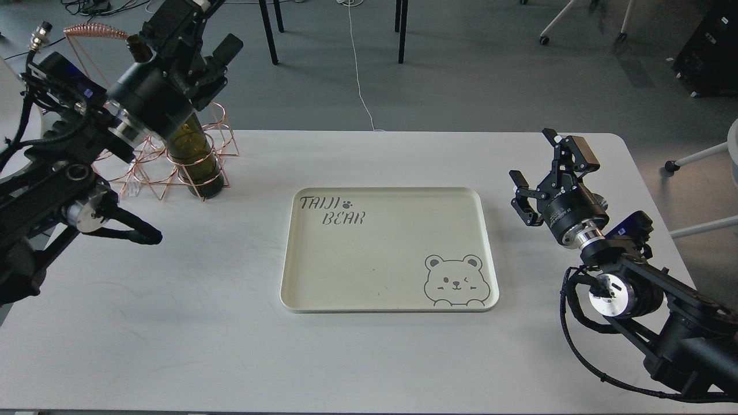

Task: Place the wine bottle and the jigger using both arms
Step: 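Open the left gripper and raise it away from the bottle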

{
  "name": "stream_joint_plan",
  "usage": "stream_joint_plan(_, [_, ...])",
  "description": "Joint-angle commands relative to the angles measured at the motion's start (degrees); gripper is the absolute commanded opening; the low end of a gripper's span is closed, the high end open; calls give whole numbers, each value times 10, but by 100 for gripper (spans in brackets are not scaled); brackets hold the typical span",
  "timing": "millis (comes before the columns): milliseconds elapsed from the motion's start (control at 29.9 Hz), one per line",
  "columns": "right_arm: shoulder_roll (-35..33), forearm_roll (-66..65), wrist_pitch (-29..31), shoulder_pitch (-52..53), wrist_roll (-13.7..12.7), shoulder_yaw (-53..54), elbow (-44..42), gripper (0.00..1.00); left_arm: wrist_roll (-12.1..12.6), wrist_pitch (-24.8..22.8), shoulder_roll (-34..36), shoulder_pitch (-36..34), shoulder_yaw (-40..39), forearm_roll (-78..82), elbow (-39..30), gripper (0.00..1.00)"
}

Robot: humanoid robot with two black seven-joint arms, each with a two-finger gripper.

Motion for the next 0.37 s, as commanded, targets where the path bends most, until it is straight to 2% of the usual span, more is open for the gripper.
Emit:
stream_joint_plan(0, [7,1,1,-4,0,1,15,99,0,-80,-51,98,-47,-97,6,99])
stream_joint_plan(134, [21,0,-1,-15,0,2,30,99,0,-98,-109,190,-113,-96,31,99])
stream_joint_plan(334, [28,0,-2,-18,0,5,50,99,0,-97,-153,212,-128,-96,64,99])
